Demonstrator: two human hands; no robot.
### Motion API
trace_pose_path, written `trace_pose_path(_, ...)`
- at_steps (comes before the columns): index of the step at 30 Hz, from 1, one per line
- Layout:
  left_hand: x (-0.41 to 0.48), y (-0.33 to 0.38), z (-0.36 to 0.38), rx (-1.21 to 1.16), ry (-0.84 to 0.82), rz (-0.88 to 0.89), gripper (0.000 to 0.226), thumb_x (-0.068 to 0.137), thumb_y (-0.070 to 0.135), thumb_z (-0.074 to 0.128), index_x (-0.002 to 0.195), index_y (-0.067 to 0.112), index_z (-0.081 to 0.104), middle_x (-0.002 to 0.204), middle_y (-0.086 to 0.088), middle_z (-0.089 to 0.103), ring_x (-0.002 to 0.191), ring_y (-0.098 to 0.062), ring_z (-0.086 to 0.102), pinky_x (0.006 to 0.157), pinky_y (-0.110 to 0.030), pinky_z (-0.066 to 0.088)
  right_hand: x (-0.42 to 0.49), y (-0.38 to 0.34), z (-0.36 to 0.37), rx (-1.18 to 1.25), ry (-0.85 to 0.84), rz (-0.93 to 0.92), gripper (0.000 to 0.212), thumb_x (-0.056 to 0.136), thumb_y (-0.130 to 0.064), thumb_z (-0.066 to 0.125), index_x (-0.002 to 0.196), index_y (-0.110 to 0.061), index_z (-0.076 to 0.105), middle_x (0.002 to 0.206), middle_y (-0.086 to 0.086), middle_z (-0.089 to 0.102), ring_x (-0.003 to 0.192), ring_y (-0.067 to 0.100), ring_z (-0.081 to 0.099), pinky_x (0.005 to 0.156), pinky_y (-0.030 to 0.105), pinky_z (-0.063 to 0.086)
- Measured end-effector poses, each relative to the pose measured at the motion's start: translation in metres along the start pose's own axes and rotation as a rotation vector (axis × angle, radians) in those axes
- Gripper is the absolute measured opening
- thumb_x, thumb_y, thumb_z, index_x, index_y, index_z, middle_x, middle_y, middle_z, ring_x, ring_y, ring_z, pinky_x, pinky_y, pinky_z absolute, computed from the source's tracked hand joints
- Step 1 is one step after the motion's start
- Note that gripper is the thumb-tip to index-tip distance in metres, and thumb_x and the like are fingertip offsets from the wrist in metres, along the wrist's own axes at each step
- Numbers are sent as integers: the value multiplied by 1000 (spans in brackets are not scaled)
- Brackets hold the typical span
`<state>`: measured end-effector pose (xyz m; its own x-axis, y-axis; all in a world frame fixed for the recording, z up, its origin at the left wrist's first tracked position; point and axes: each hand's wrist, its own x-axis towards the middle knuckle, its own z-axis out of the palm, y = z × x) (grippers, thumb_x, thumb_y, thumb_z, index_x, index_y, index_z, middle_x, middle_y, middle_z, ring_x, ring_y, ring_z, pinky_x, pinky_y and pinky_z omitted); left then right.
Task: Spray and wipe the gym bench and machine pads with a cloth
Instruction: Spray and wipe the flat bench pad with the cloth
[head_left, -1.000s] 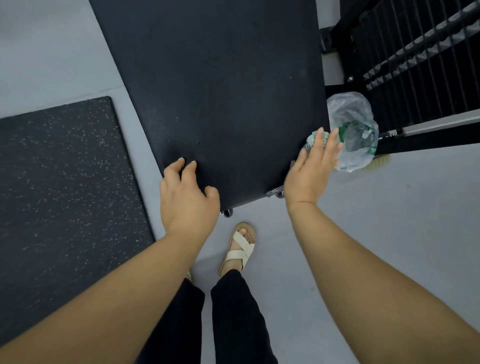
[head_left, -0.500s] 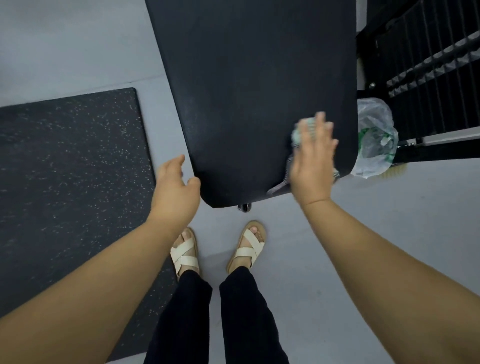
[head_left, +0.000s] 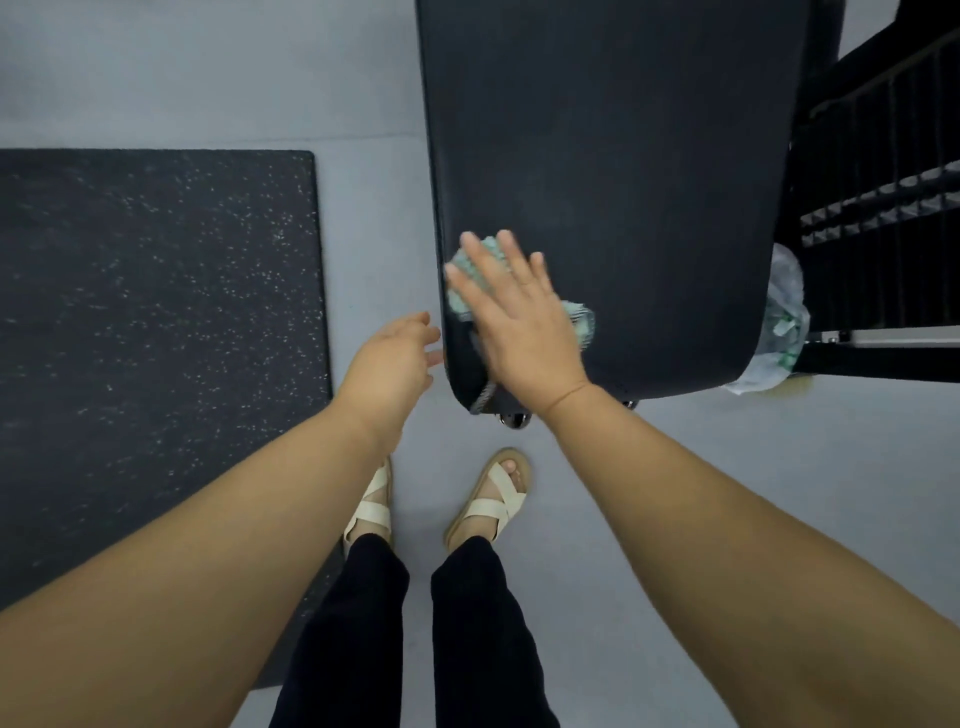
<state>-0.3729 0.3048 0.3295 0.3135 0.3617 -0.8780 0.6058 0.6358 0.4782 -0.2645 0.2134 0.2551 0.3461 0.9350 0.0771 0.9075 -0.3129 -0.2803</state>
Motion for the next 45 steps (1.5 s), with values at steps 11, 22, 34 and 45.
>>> trace_pose_path(11,0,12,-5,-28,-42,-46,25,97,9,35,83,23,50,78,4,50,76,-14,51,77,-27,44,46,-23,-1,17,190,671,54,95,-24,41,146,-13,31,156,12,18,143,37,13,114,49,6)
trace_pose_path(22,-10,37,41,343,97,155,51,93,33,35,143,22,36,146,1,32,129,-21,39,110,-37,31,11,75,-34,-74,52,240,57,81,4,45,136,-10,47,146,17,38,134,46,29,109,53,16)
trace_pose_path(34,-1,46,107,723,219,465,51,97,29,38,146,21,28,156,2,7,143,-18,-1,115,-36,13,14,54,-26,2,178,414,56,91,-38,39,137,-8,45,146,17,38,135,42,31,109,51,21)
trace_pose_path(45,7,47,109,773,187,382,56,96,30,44,148,30,23,155,19,-2,143,-11,-4,113,-32,13,17,142,-56,101,317,941,51,97,-15,41,146,-10,28,156,13,15,144,36,9,116,49,8)
